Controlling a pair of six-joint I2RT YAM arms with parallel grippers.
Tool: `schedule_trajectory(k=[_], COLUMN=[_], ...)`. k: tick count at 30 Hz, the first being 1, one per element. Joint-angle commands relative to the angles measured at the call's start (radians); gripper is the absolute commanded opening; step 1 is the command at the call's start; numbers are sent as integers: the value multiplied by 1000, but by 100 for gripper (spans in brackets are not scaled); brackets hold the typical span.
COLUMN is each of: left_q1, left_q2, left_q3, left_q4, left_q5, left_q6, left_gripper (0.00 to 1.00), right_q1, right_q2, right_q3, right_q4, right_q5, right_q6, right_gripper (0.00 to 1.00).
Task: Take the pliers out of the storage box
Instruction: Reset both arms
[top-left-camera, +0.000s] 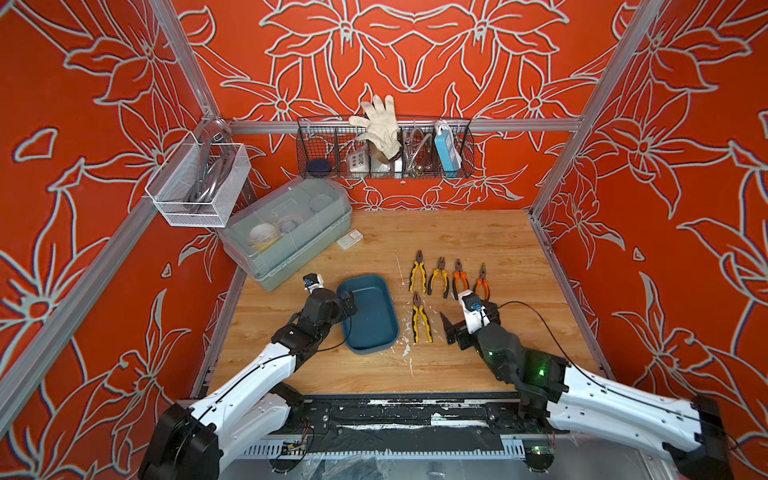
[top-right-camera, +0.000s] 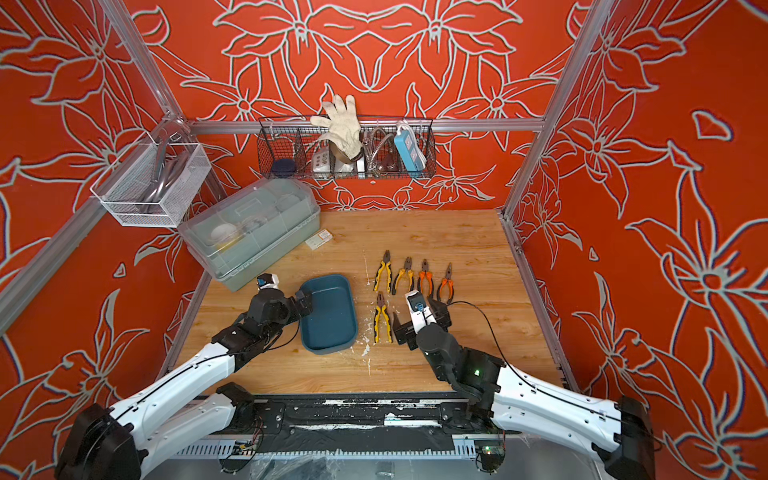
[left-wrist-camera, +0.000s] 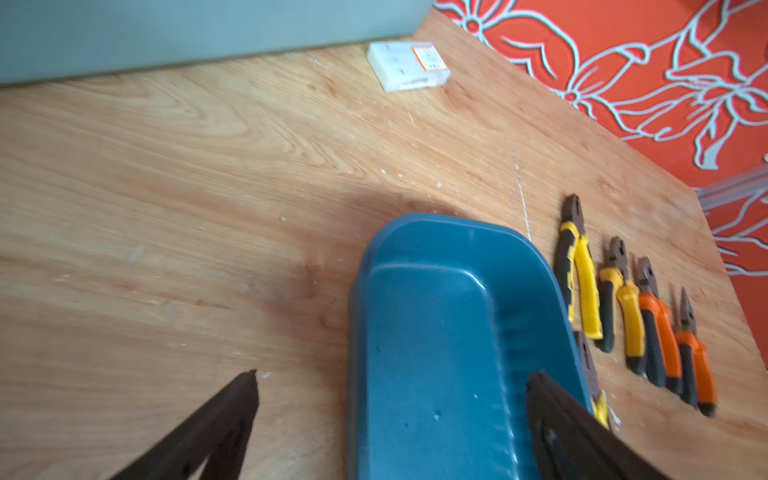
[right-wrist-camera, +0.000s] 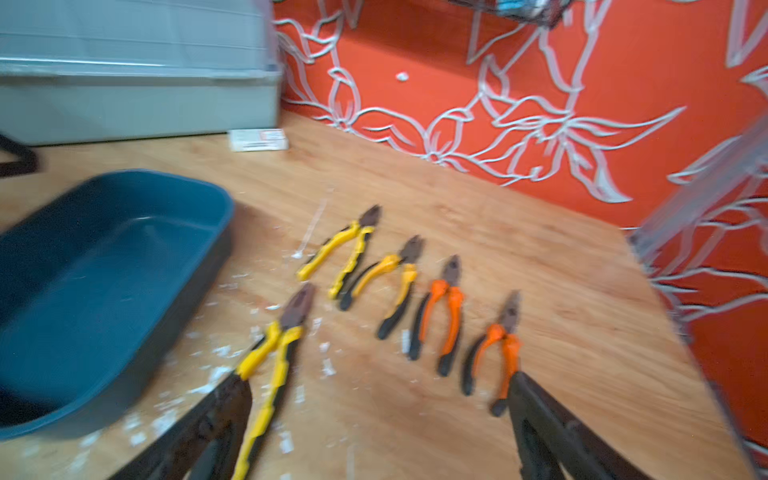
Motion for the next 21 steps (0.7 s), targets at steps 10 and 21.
schedule_trajectory(k=[10, 21], left_q1=[2, 2], left_q2=[-67, -35], left_q3=[-70, -79], left_q4=[162, 208], left_q5=[-6, -14], left_q6=[156, 165], left_gripper=[99, 99], right_q1=[-609, -784], right_q2=[408, 712], right_q3=[-19, 1], right_q4=[421, 681], right_q5=[-27, -111], right_q6=[-153, -119], right_gripper=[100, 100])
